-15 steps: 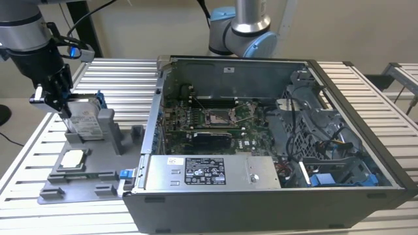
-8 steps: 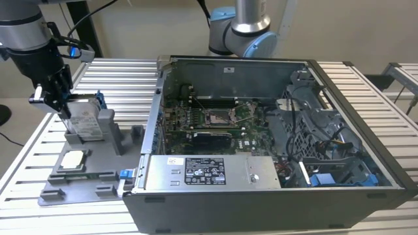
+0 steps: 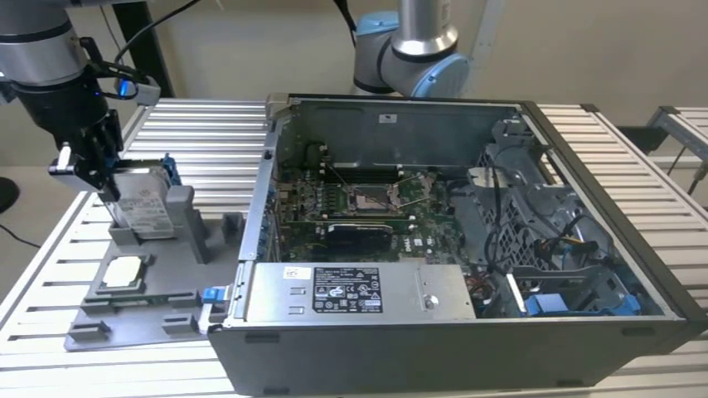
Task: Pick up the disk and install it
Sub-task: 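Pick up the disk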
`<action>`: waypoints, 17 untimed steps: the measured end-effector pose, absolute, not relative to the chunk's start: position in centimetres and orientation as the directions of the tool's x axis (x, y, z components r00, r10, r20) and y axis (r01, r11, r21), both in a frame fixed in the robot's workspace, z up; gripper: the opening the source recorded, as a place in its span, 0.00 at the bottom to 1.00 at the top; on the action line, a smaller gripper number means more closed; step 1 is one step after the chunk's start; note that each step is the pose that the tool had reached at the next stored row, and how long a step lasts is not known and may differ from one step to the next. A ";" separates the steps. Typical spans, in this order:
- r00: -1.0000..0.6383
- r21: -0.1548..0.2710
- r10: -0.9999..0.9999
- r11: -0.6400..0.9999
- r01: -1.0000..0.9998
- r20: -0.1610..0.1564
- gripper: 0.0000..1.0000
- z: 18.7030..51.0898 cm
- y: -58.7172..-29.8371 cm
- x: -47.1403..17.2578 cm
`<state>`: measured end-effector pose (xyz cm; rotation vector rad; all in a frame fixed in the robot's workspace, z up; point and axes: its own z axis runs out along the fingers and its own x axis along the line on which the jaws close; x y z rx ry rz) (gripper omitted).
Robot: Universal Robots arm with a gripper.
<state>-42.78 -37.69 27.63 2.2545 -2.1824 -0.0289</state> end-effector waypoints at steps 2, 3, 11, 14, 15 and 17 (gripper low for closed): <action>0.032 0.014 -0.999 -0.033 -0.999 -0.035 0.00 27.6 -37.7 -42.8; 0.032 0.013 -0.999 -0.033 -0.999 -0.042 0.00 27.6 -37.7 -42.8; 0.032 0.013 -0.998 -0.033 -0.999 -0.045 0.00 27.6 -37.6 -42.8; 0.032 0.013 -0.999 -0.033 -0.999 -0.038 0.00 27.6 -37.5 -42.8; 0.032 0.013 -0.999 -0.033 -0.999 -0.035 0.00 27.6 -37.5 -42.8; 0.032 0.013 -0.999 -0.033 -0.999 -0.035 0.00 27.6 -37.5 -42.8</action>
